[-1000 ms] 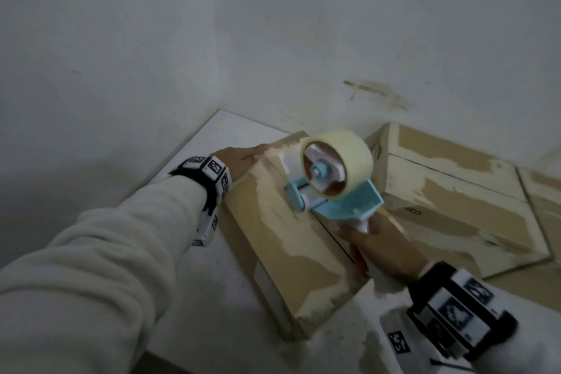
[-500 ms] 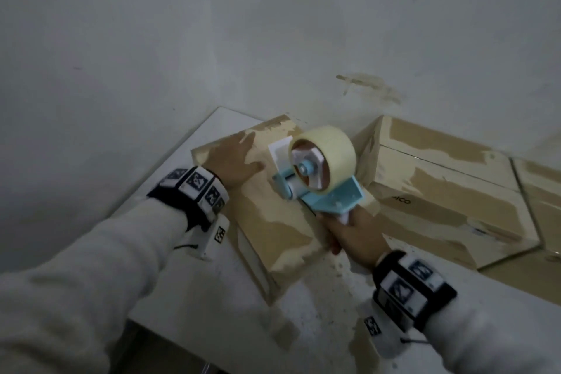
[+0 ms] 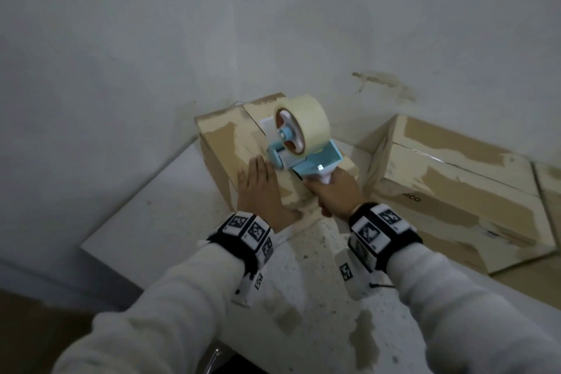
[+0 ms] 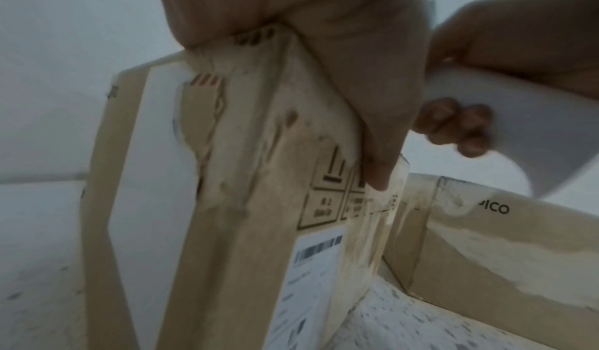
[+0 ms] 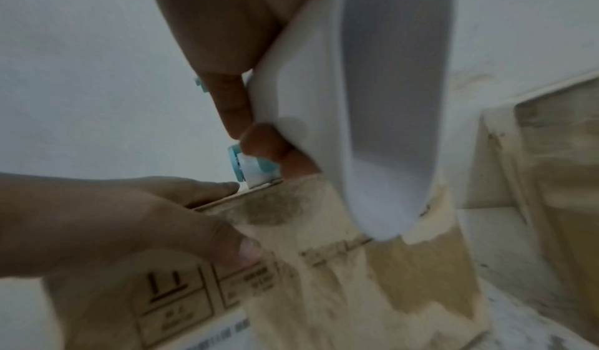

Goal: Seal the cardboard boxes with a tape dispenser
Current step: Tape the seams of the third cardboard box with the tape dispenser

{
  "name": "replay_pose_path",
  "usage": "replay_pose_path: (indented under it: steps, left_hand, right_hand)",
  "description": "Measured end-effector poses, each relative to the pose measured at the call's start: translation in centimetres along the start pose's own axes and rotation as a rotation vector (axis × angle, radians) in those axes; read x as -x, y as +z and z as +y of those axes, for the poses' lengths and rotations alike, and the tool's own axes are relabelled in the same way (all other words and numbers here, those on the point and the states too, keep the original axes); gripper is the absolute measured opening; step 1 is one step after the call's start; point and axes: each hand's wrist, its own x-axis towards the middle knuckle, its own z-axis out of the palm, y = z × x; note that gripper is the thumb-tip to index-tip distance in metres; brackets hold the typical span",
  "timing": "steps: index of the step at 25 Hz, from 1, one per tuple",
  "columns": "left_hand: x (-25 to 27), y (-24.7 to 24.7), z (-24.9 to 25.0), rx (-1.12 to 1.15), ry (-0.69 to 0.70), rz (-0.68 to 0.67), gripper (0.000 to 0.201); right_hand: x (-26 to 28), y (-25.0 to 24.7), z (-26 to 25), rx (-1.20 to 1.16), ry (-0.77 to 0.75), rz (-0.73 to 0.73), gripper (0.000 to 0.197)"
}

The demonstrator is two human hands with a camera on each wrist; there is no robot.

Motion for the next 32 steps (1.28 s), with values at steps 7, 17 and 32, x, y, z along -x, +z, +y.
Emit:
replay_pose_path:
  steps: [7,17,32]
  left_hand:
    - [0.7,-0.4,0.9,-0.008,0.000,0.003,0.121]
    - [-2.9,-1.5,1.2,-0.334,0.546,-0.123,0.083]
    - [-2.5,-2.1,1.2,-0.230,0.529,-0.204,0.081]
  right_hand:
    - [8.0,-3.3,4.3,-0.175,0.030,0.005,0.008]
    - [5.7,-4.0,3.5,-0.174,0.133,-0.031,0.023]
    - [11.3,-4.9,8.8,-0.305,0.261,0.067,0.018]
